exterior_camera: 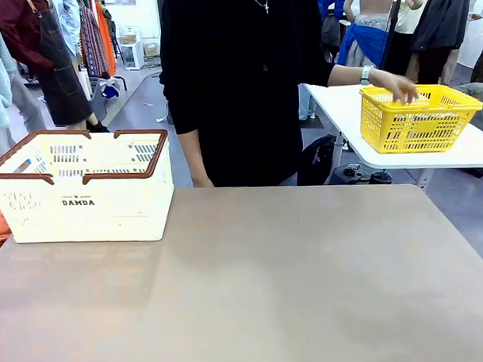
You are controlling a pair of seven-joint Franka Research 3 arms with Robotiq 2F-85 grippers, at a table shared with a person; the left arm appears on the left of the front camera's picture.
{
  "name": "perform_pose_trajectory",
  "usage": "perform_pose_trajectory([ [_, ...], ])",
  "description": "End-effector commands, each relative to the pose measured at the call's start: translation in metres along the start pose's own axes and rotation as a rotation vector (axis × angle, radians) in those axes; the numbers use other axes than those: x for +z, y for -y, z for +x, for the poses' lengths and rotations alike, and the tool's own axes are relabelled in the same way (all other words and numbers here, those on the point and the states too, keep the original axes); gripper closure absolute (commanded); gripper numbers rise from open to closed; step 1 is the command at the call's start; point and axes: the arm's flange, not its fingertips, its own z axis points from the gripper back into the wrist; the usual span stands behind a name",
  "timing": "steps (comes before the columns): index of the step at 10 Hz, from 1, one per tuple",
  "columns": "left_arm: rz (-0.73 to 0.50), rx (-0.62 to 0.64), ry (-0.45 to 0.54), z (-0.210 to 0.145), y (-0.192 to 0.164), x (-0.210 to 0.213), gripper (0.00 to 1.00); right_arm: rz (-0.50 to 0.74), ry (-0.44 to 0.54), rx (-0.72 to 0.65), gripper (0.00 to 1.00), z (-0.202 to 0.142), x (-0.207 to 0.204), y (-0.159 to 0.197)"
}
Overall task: Place the drinks into the Shopping basket.
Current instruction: Pick up one drink and place it into the Shopping basket.
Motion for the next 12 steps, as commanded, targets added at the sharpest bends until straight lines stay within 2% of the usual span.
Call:
perform_pose_trajectory([
  [1, -0.034, 0.008, 0.025, -0.0041, -0.0035, 0.0073, 0.00, 0.017, -0.007, -0.001, 0.00, -0.0022, 0.0015, 0.0011],
  [12, -0.034, 0.008, 0.025, -0.0041, -0.0035, 0.0073, 0.00, 0.017, -0.007, -0.001, 0.00, -0.0022, 0.0015, 0.0011],
])
